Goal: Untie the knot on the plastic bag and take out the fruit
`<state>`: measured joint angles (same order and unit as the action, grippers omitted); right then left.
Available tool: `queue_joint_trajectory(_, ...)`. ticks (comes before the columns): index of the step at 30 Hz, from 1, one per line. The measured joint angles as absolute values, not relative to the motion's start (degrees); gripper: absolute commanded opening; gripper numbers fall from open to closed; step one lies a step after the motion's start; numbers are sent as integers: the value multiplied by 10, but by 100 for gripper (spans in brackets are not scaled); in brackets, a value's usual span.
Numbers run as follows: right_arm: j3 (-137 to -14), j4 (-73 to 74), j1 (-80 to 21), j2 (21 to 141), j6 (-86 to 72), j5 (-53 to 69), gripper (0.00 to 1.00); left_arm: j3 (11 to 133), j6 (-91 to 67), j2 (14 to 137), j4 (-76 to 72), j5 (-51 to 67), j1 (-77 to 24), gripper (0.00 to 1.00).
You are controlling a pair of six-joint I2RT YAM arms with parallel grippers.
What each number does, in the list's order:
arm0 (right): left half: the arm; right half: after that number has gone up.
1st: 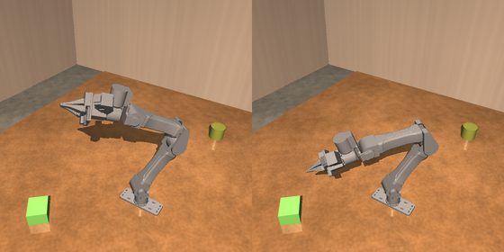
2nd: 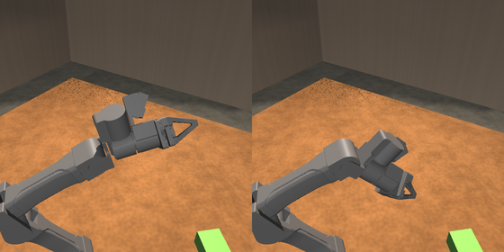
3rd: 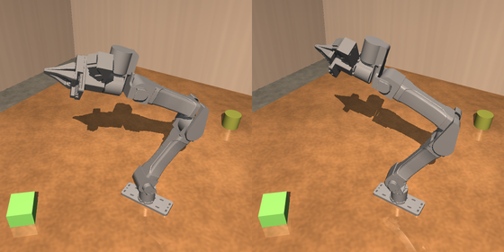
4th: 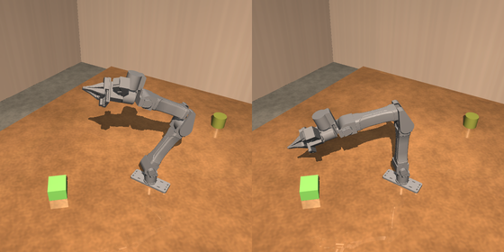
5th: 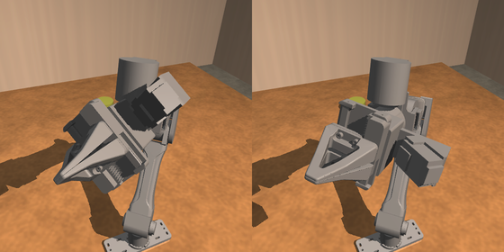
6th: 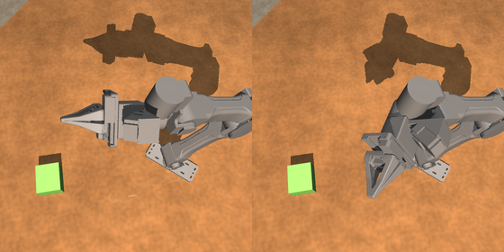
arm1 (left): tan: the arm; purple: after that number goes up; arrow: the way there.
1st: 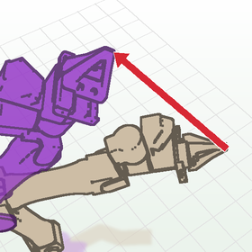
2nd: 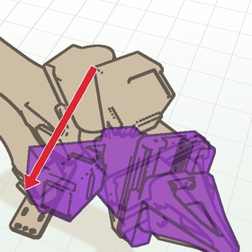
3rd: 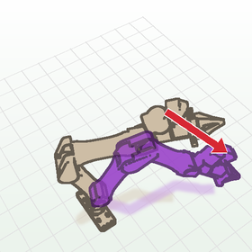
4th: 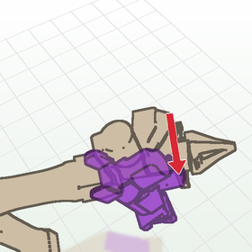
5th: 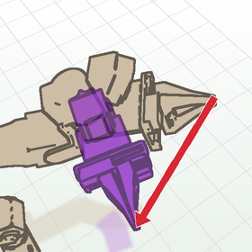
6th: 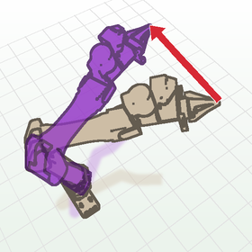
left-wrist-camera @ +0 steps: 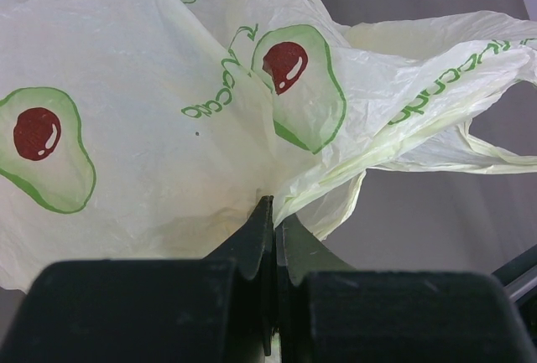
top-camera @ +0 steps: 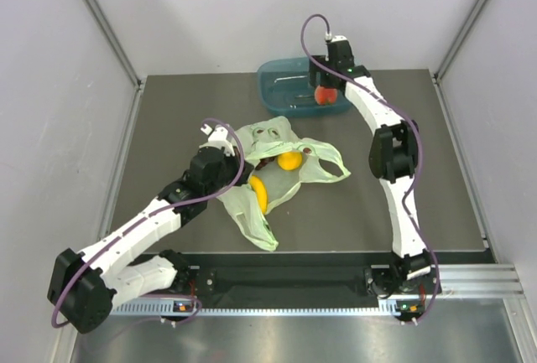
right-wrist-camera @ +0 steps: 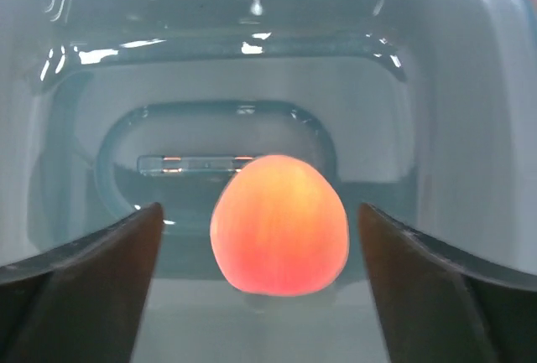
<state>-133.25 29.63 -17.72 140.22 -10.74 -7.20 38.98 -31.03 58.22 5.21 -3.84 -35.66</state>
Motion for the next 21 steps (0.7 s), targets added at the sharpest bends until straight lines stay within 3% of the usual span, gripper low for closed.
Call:
queue_joint_trajectory(8,-1326,310,-157,1307,-105,-43,100,390,-314,584,50,-39,-356,0)
queue_joint_trajectory(13,-1112,288,-169,1016,-92,-32,100,390,-316,587,46,-38,-355,0)
queue_joint_trajectory(17,-927,265,-241,755,-80,-42,99,400,-316,603,46,-25,-353,0)
queue_joint_trajectory(20,-820,258,-341,621,-81,-47,88,407,-312,614,48,-15,-352,0)
queue_joint_trajectory(21,-788,259,-375,587,-84,-48,76,408,-311,615,49,-9,-352,0)
